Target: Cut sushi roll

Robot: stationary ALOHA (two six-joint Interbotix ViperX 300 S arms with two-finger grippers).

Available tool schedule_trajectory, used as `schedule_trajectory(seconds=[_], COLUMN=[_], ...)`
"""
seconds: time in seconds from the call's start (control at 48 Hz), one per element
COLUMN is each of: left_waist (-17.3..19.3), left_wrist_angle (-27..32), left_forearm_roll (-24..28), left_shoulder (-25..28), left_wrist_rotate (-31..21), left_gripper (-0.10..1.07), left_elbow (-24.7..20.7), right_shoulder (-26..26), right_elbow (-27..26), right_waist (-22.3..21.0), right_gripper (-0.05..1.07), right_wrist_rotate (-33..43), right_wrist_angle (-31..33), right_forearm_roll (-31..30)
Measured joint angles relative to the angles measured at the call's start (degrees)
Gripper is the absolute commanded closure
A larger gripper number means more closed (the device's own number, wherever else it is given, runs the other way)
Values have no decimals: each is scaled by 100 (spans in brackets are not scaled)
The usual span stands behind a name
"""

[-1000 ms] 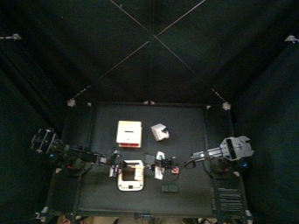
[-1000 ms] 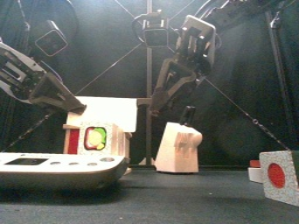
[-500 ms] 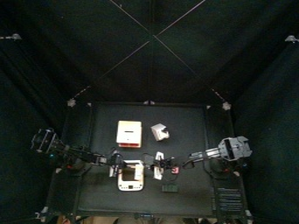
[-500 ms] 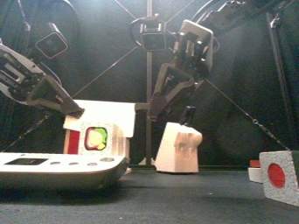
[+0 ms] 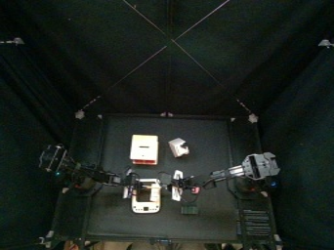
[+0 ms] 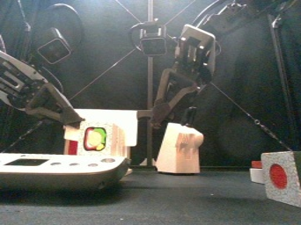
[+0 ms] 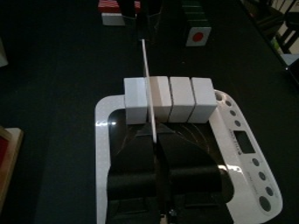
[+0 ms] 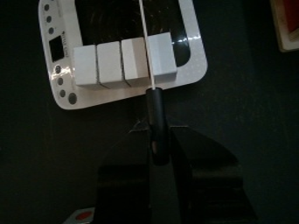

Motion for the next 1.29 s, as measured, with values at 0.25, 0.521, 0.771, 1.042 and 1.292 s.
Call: schedule_trajectory(seconds=[0.25, 0.521, 0.771, 1.042, 1.292], left_waist=[9, -35, -35, 105, 141], left_wrist_angle=[360, 466, 475, 475, 475], left_forearm_roll=[0, -9, 0, 0, 105], left_shoulder=[70, 62, 70, 62, 18], left_wrist_rotate=[0, 0, 18, 35, 97], left_gripper=[74, 74, 74, 74, 74], left_elbow=[-79, -79, -79, -105, -105], right_shoulder=[167, 281, 281, 281, 281], right_elbow=[-35, -105, -105, -105, -141], right_waist=[0, 9, -18, -132, -149], right_gripper=[67, 67, 68, 68, 67], right_wrist_rotate=[9, 0, 9, 0, 0], right_wrist_angle=[0, 0, 0, 0, 26], right_forearm_roll=[35, 88, 88, 88, 53])
